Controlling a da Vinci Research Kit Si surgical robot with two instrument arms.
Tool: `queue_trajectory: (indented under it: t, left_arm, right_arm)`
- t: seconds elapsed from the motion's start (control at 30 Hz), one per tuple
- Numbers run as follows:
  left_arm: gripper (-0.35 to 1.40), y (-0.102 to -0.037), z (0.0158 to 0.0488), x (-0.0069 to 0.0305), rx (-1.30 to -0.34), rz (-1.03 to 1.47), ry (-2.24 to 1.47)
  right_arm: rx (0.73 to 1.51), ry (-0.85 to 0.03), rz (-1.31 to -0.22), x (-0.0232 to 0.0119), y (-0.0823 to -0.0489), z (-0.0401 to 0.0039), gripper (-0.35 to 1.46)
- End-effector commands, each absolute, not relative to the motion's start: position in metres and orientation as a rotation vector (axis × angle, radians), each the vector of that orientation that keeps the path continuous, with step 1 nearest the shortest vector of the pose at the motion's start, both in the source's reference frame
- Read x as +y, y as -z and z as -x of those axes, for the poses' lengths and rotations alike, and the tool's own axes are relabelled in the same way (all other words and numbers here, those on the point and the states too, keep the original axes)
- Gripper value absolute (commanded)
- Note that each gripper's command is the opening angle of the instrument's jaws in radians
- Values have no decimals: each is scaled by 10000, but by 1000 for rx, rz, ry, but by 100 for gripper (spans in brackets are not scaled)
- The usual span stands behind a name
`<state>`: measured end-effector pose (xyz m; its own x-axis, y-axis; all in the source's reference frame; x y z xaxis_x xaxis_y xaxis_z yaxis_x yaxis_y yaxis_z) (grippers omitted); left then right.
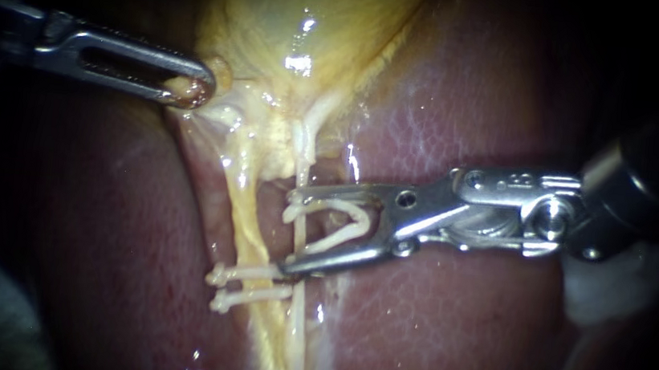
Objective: Clipping third clip left tube
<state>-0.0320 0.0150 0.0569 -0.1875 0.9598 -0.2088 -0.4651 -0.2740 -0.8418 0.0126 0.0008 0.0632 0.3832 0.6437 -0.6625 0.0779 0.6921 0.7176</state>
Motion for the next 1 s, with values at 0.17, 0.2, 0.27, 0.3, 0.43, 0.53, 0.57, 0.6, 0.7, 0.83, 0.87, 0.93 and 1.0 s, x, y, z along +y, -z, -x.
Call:
queue_trajectory:
  t: [0.17, 0.2, 0.27, 0.3, 0.43, 0.53, 0.57, 0.6, 0.7, 0.83, 0.87, 0.93, 1.0]
  left_arm:
    - [-35, -569, 320, 151, -777, 924, -1686]
    - [-35, -569, 320, 151, -777, 924, -1686]
    - [-35, -569, 320, 151, -777, 924, -1686]
    - [-35, -569, 320, 151, -777, 924, -1686]
    - [-35, -569, 320, 151, -777, 924, -1686]
    - [-35, -569, 320, 151, -777, 924, -1686]
    - [-35, -569, 320, 151, -777, 924, -1686]
    - [-35, -569, 320, 151, -777, 924, -1686]
    - [-35, -569, 320, 151, -777, 924, -1686]
    - [-35, -569, 320, 151, -777, 924, -1686]
    - [-35, -569, 320, 151, -777, 924, -1686]
    - [-35, -569, 320, 151, -777, 924, -1686]
    - [-35, -569, 320, 151, -777, 924, -1686]
  right_arm:
    - [1140, -426, -792, 6, -653, -128, 50]
    - [1145, -432, -802, 6, -657, -129, 50]
    - [1159, -438, -813, 5, -662, -132, 50]
    - [1164, -444, -823, 5, -665, -134, 50]
    - [1202, -466, -854, 2, -672, -143, 50]
    - [1235, -469, -924, 0, -675, -150, 49]
    - [1247, -461, -942, -1, -676, -152, 49]
    - [1256, -449, -963, -1, -676, -154, 49]
    - [1275, -457, -982, -3, -678, -161, 48]
    - [1297, -470, -999, -6, -679, -174, 49]
    - [1306, -478, -1005, -6, -678, -176, 49]
    - [1326, -488, -1014, -7, -677, -182, 49]
    - [1333, -494, -1020, -8, -676, -186, 49]
